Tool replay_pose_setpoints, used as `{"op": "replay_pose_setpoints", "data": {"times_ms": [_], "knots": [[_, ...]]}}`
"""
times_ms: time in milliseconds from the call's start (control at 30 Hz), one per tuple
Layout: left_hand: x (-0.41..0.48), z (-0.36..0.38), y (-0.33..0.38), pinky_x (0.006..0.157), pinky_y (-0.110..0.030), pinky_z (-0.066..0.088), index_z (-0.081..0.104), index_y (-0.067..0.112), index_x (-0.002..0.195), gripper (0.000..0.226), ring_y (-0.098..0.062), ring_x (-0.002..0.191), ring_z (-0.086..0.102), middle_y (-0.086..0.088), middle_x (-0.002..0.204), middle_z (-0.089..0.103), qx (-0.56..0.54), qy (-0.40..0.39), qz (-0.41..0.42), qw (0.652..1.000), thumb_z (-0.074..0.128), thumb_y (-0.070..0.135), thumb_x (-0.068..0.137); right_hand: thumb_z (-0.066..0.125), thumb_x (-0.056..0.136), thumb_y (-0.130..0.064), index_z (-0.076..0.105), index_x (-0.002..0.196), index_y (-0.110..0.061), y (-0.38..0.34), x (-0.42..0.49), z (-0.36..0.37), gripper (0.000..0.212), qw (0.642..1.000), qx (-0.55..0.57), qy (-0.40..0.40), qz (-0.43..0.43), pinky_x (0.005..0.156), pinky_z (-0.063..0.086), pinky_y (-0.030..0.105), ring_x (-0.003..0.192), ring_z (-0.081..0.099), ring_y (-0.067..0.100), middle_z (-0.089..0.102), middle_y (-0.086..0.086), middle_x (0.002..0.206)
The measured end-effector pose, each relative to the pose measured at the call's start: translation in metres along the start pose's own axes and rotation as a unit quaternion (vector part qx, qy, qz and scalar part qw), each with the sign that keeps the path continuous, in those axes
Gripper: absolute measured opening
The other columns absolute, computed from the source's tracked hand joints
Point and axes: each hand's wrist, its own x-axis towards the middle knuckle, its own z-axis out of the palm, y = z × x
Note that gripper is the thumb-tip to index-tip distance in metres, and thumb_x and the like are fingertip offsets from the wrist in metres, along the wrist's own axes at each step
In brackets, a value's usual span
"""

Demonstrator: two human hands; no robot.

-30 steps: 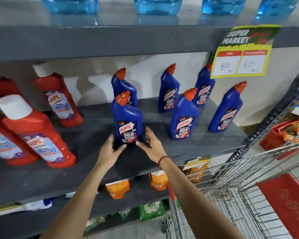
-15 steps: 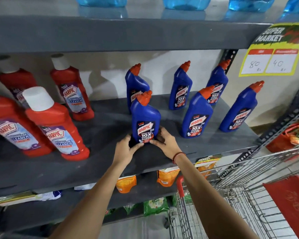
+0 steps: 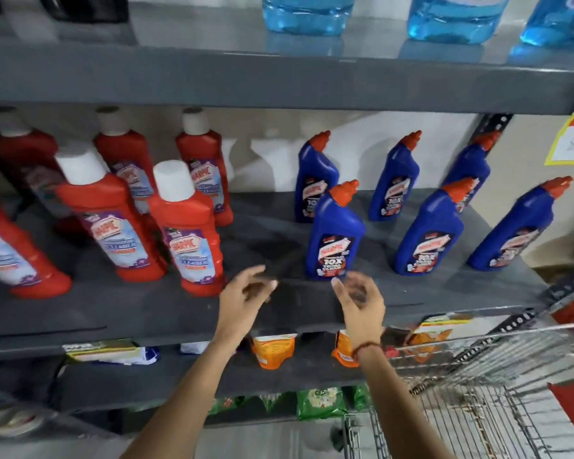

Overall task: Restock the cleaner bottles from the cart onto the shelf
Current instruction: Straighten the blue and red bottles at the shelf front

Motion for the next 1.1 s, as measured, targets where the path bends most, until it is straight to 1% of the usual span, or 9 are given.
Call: {"op": "replay_pose_setpoints", "data": {"times_ms": [67,167,267,367,600,700,900,1000,1100], "knots": [[-0.022,-0.041,-0.008,0.058,-0.014,0.049,0.066,0.014,0.085,0.007,-0.005,0.064,0.061,-0.005,0.074,0.069,0.019,0.053,0.0,0.998,0.07,0.014,0.08,0.075,0.076,-0.022,0.061,0.084,-0.027,-0.005,-0.028,0.02,0.017,0.999,-0.009,-0.043,-0.016,0.061,0.049,0.011,0.07,0.059,0.004,0.063,-0.004,0.078],[-0.035,-0.095,-0.02,0.058,-0.006,0.041,0.057,0.017,0.077,0.02,-0.009,0.062,0.054,-0.01,0.069,0.06,0.068,0.156,0.026,0.985,0.068,0.001,0.079,0.073,0.078,-0.023,0.056,0.088,-0.039,-0.01,-0.05,0.061,0.026,0.986,-0.044,-0.16,-0.035,0.069,0.05,0.008,0.079,0.06,-0.001,0.062,-0.009,0.089],[-0.019,-0.126,-0.031,0.069,-0.004,0.045,0.055,0.008,0.11,0.036,-0.016,0.087,0.058,-0.008,0.1,0.06,0.072,0.123,0.009,0.99,0.068,-0.002,0.078,0.064,0.085,-0.015,0.048,0.113,-0.038,-0.016,-0.055,0.099,0.04,0.961,-0.084,-0.259,-0.055,0.086,0.046,0.012,0.102,0.053,0.003,0.053,-0.006,0.116],[0.007,-0.138,-0.043,0.088,-0.021,0.045,0.044,0.007,0.132,0.066,-0.019,0.112,0.055,-0.007,0.125,0.055,0.076,0.022,-0.014,0.997,0.074,0.002,0.073,0.059,0.088,-0.009,0.033,0.138,-0.023,-0.015,-0.056,0.129,0.058,0.945,-0.101,-0.307,-0.048,0.104,0.038,0.023,0.123,0.043,0.01,0.042,0.001,0.136],[0.034,-0.135,-0.037,0.094,-0.029,0.049,0.055,0.01,0.121,0.059,-0.015,0.106,0.061,-0.005,0.118,0.065,0.153,-0.071,0.017,0.986,0.08,0.017,0.069,0.061,0.086,-0.01,0.037,0.137,-0.009,-0.013,-0.054,0.167,0.057,0.937,-0.169,-0.296,-0.083,0.109,0.036,0.028,0.126,0.048,0.023,0.05,0.013,0.136],[0.036,-0.138,-0.04,0.078,-0.015,0.047,0.059,0.009,0.115,0.054,-0.013,0.098,0.061,-0.004,0.112,0.067,0.183,-0.063,0.025,0.981,0.081,0.023,0.067,0.061,0.086,-0.014,0.039,0.136,-0.01,-0.016,-0.046,0.167,0.054,0.926,-0.183,-0.317,-0.091,0.11,0.038,0.034,0.125,0.049,0.021,0.053,0.01,0.135],[0.045,-0.138,-0.041,0.085,-0.035,0.052,0.061,0.007,0.114,0.06,-0.022,0.1,0.064,-0.009,0.111,0.07,0.209,-0.034,0.019,0.977,0.081,0.036,0.065,0.058,0.089,-0.014,0.039,0.136,-0.012,-0.025,-0.034,0.167,0.051,0.916,-0.194,-0.342,-0.083,0.109,0.04,0.035,0.125,0.049,0.02,0.053,0.009,0.136],[0.045,-0.135,-0.041,0.083,-0.033,0.053,0.063,0.008,0.109,0.06,-0.021,0.098,0.066,-0.008,0.107,0.072,0.214,-0.012,0.034,0.976,0.081,0.041,0.063,0.059,0.088,-0.014,0.042,0.133,-0.011,-0.026,-0.029,0.167,0.048,0.915,-0.192,-0.347,-0.076,0.106,0.041,0.029,0.123,0.052,0.021,0.055,0.01,0.133],[0.047,-0.134,-0.039,0.079,-0.028,0.05,0.064,0.008,0.108,0.06,-0.021,0.097,0.066,-0.009,0.108,0.072,0.225,-0.002,0.032,0.974,0.081,0.042,0.062,0.06,0.088,-0.014,0.044,0.131,-0.009,-0.028,-0.029,0.168,0.046,0.919,-0.19,-0.339,-0.064,0.107,0.042,0.036,0.122,0.053,0.021,0.057,0.01,0.132]]}}
